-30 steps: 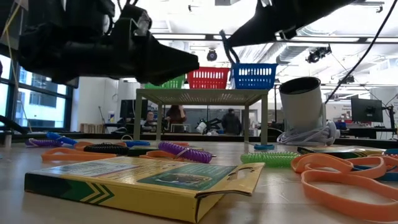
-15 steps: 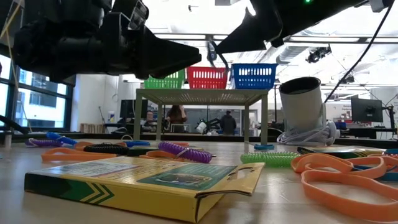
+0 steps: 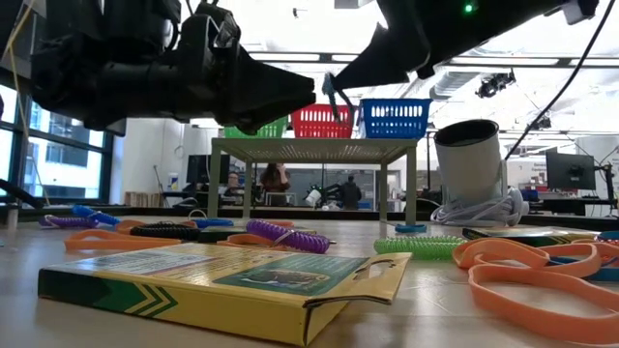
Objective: Pick & Place Office Desk Supplies
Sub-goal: Put the blue rubber band into the green bin on the shelf, then put the top green spring keychain into the blue bin on the shelf
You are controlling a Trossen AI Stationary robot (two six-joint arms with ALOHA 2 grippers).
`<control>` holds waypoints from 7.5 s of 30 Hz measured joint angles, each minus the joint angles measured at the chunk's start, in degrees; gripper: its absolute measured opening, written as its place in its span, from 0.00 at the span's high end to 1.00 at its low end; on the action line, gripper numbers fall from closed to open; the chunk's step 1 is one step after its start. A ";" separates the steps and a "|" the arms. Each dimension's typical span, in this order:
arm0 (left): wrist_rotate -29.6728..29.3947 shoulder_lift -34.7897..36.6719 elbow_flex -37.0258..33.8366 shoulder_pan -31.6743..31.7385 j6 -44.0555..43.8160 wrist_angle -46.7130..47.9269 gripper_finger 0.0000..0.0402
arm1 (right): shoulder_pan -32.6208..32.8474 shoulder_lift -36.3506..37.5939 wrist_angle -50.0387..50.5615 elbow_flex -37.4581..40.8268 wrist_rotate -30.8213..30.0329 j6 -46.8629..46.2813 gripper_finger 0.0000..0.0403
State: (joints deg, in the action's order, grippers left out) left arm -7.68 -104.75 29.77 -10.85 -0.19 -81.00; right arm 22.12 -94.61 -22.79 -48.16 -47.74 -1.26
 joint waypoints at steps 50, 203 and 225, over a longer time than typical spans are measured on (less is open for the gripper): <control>4.80 0.00 1.63 3.43 -8.87 2.41 0.58 | -3.12 -1.44 -2.27 0.02 2.90 1.55 1.00; -2.11 13.49 64.02 35.68 -13.17 137.14 0.65 | 14.83 0.83 13.47 0.00 -13.32 -10.54 0.37; -4.00 22.29 69.58 27.24 -14.91 152.47 0.65 | 14.98 0.81 14.88 0.00 -10.13 -14.56 0.37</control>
State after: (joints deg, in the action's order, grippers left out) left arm -11.68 -82.46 99.35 16.39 -15.10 71.47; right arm 37.10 -93.80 -7.91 -48.16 -57.87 -15.81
